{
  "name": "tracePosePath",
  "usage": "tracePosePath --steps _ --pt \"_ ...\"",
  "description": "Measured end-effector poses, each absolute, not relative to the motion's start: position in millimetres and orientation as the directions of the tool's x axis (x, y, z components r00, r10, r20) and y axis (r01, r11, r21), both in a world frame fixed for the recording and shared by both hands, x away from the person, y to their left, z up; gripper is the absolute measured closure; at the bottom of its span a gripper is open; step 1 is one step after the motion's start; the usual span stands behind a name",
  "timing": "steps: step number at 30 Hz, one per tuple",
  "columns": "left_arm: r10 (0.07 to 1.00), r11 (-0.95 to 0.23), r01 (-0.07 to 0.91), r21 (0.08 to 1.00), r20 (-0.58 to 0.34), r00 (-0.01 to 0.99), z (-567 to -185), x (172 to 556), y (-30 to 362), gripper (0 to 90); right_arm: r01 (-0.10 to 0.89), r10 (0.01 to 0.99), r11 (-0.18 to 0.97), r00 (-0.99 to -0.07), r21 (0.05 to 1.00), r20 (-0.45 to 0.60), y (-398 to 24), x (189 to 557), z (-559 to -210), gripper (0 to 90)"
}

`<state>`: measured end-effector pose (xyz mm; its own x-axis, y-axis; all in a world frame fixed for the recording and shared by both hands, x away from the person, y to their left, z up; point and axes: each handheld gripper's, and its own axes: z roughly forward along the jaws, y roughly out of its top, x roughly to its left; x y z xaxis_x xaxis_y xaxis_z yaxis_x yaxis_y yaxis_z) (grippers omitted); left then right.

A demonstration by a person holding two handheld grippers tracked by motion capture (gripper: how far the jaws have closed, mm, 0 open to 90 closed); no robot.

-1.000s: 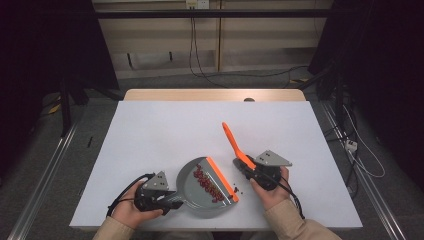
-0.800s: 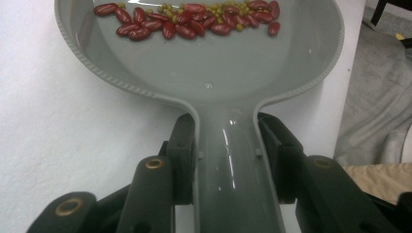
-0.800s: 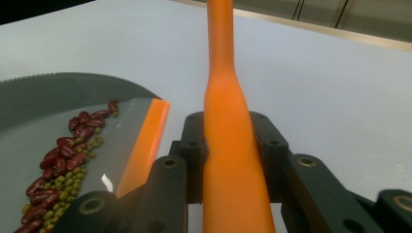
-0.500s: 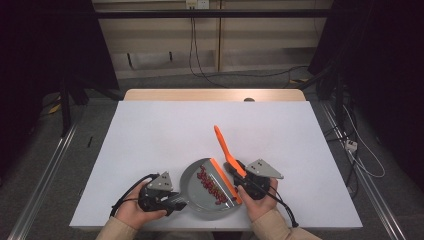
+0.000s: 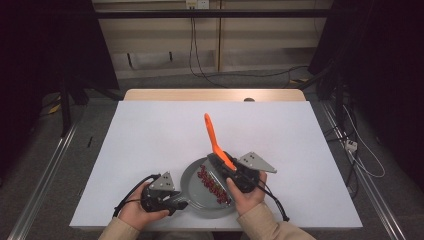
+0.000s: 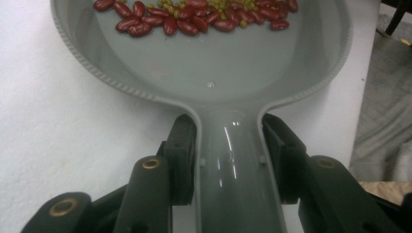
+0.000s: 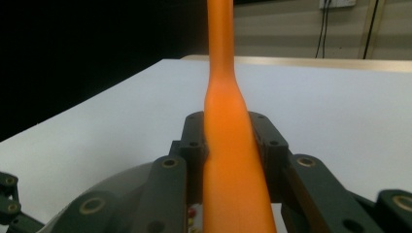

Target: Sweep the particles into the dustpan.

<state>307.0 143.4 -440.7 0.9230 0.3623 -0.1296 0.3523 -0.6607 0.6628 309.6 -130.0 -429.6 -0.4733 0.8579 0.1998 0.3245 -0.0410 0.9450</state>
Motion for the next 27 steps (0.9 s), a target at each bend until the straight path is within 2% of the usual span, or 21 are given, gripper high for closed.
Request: tracePosePath --steps 2,4,7,17,21,27 --pt "0.362 -0.672 0.341 0.657 -0.110 0.926 -441.8 308.8 138.4 59.1 0.291 0.872 -0.015 -0.465 0.956 0.155 -144.8 310.7 -421.3 71.0" --pt "0.367 -0.670 0.342 0.659 -0.106 0.924 -441.9 309.3 137.6 63.3 0.285 0.882 0.010 -0.453 0.958 0.126 -155.8 311.1 -419.7 71.0" --pt "0.384 -0.662 0.357 0.659 -0.110 0.917 -442.4 310.7 138.0 63.8 0.288 0.893 0.029 -0.437 0.957 0.105 -170.8 310.9 -422.0 71.0" --pt "0.457 -0.594 0.370 0.714 -0.079 0.886 -447.3 317.4 147.4 64.2 0.285 0.916 0.020 -0.390 0.958 0.097 -201.1 313.7 -424.9 71.0" --pt "0.496 -0.529 0.374 0.762 -0.080 0.865 -442.6 322.2 154.4 64.2 0.286 0.918 0.024 -0.385 0.958 0.092 -208.8 315.6 -424.8 71.0" --pt "0.590 -0.481 0.390 0.785 -0.040 0.807 -435.2 330.7 166.5 64.1 0.291 0.920 0.028 -0.381 0.956 0.089 -217.6 316.5 -424.1 71.0"
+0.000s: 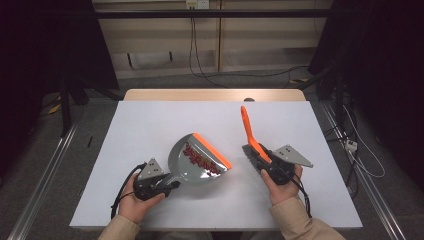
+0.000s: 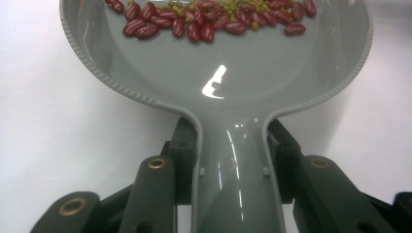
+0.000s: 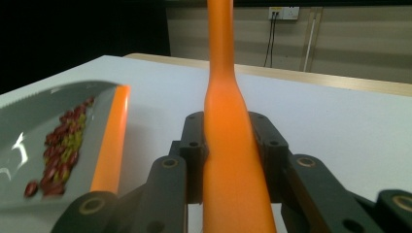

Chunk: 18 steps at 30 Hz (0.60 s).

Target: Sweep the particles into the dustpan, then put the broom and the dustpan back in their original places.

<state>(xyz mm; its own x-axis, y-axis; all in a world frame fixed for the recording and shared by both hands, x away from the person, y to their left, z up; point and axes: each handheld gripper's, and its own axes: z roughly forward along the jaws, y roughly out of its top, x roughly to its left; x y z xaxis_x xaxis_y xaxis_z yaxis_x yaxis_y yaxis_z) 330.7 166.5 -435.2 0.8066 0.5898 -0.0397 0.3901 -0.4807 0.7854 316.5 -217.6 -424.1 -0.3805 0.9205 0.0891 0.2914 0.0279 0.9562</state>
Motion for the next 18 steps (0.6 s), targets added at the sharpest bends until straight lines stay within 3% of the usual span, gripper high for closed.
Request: tracePosePath --steps 7,18 --pt "0.734 -0.382 0.475 0.793 -0.052 0.677 -435.3 347.0 187.3 64.1 0.305 0.917 0.036 -0.388 0.952 0.089 -227.3 317.7 -426.3 70.9" --pt "0.853 -0.307 0.563 0.767 -0.040 0.520 -444.4 364.1 204.3 64.1 0.305 0.915 0.048 -0.396 0.951 0.081 -231.3 317.0 -427.9 70.9"
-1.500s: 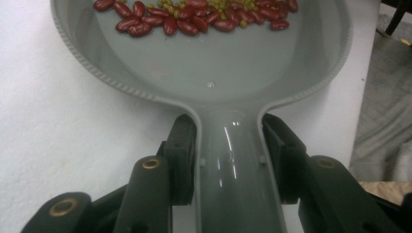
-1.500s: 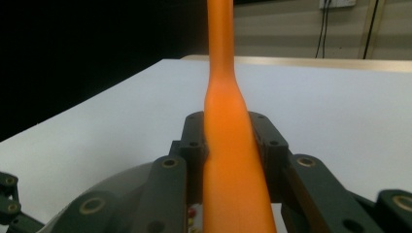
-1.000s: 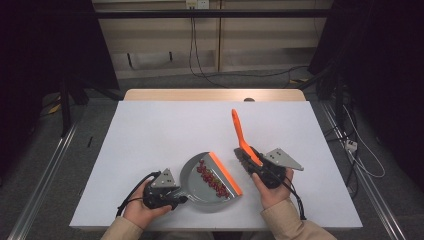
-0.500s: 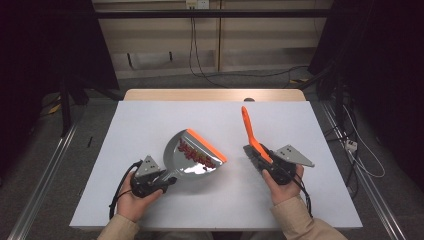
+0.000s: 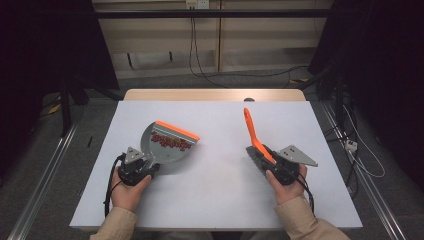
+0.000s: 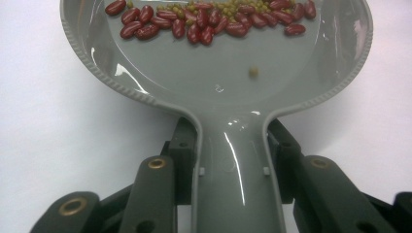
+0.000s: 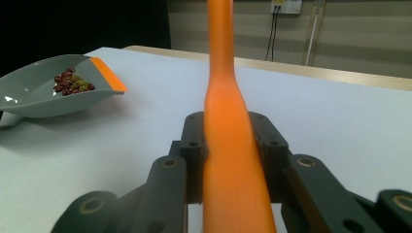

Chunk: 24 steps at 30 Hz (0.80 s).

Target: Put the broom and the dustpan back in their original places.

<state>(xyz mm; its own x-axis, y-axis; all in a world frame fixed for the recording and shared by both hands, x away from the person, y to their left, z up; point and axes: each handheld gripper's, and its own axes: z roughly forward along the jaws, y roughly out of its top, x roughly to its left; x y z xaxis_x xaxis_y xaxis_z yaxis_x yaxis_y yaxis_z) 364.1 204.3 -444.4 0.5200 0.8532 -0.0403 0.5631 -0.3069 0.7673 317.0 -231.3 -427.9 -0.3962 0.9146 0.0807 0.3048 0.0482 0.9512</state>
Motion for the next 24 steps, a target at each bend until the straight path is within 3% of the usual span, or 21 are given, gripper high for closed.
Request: tracePosePath --steps 13,24 --pt "0.921 -0.226 0.651 0.724 -0.059 0.385 -451.9 370.3 218.0 63.9 0.326 0.901 0.062 -0.426 0.943 0.088 -224.3 319.1 -432.0 70.9" --pt "0.932 -0.203 0.662 0.721 -0.066 0.357 -450.7 368.2 217.7 63.2 0.319 0.898 0.072 -0.432 0.945 0.078 -222.3 317.8 -431.9 70.9"
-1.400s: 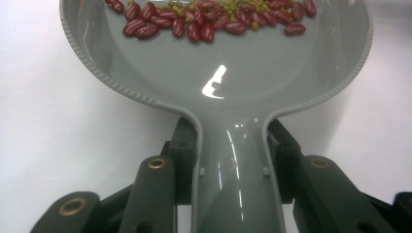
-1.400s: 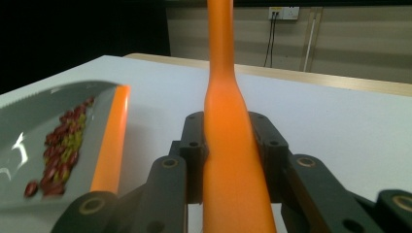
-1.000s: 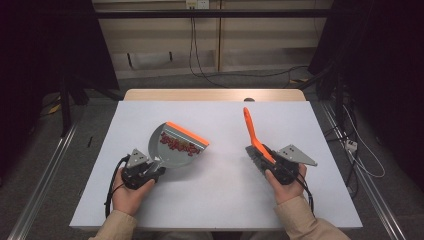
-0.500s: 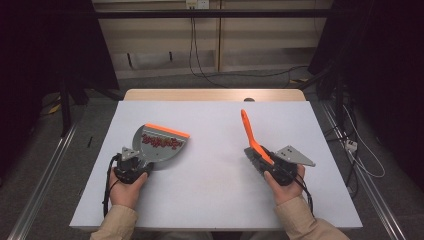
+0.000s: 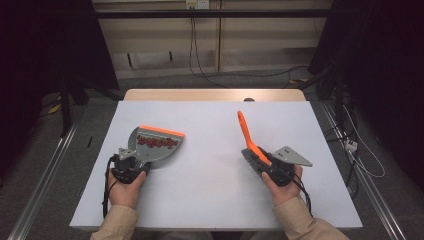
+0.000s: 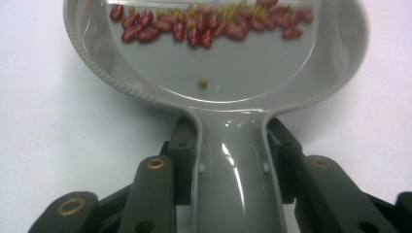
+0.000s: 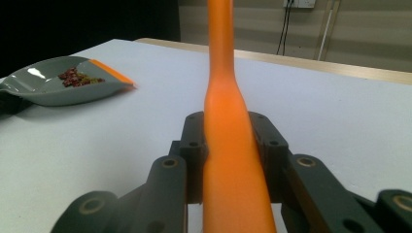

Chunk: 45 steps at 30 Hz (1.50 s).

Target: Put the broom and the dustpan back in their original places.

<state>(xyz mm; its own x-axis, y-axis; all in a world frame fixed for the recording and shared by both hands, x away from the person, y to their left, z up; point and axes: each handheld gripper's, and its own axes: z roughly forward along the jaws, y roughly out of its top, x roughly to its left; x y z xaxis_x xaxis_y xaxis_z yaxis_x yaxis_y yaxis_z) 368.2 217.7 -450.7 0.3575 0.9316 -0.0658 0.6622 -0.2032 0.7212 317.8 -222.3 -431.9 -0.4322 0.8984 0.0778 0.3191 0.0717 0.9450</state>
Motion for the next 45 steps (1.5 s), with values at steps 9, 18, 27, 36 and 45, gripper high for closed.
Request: tracePosePath --steps 9,18,27,36,45 --pt "0.897 -0.227 0.637 0.737 -0.097 0.432 -448.5 353.3 207.9 51.8 0.325 0.897 0.066 -0.433 0.943 0.086 -220.7 318.0 -432.8 70.9" --pt "0.890 -0.207 0.608 0.766 -0.111 0.442 -443.1 346.1 210.4 39.5 0.359 0.889 0.034 -0.438 0.933 0.136 -212.4 327.6 -438.8 70.9" --pt "0.882 -0.212 0.565 0.798 -0.093 0.462 -436.7 343.4 207.8 24.7 0.431 0.918 0.035 -0.370 0.902 0.141 -228.2 338.3 -447.7 70.6" --pt "0.872 -0.218 0.516 0.829 -0.072 0.484 -430.5 341.7 205.9 19.1 0.434 0.930 0.053 -0.350 0.899 0.114 -244.6 328.9 -447.6 65.1" --pt "0.864 -0.229 0.495 0.838 -0.060 0.500 -427.0 341.3 202.9 18.3 0.495 0.917 0.145 -0.392 0.857 0.071 -267.5 310.6 -453.0 47.3"
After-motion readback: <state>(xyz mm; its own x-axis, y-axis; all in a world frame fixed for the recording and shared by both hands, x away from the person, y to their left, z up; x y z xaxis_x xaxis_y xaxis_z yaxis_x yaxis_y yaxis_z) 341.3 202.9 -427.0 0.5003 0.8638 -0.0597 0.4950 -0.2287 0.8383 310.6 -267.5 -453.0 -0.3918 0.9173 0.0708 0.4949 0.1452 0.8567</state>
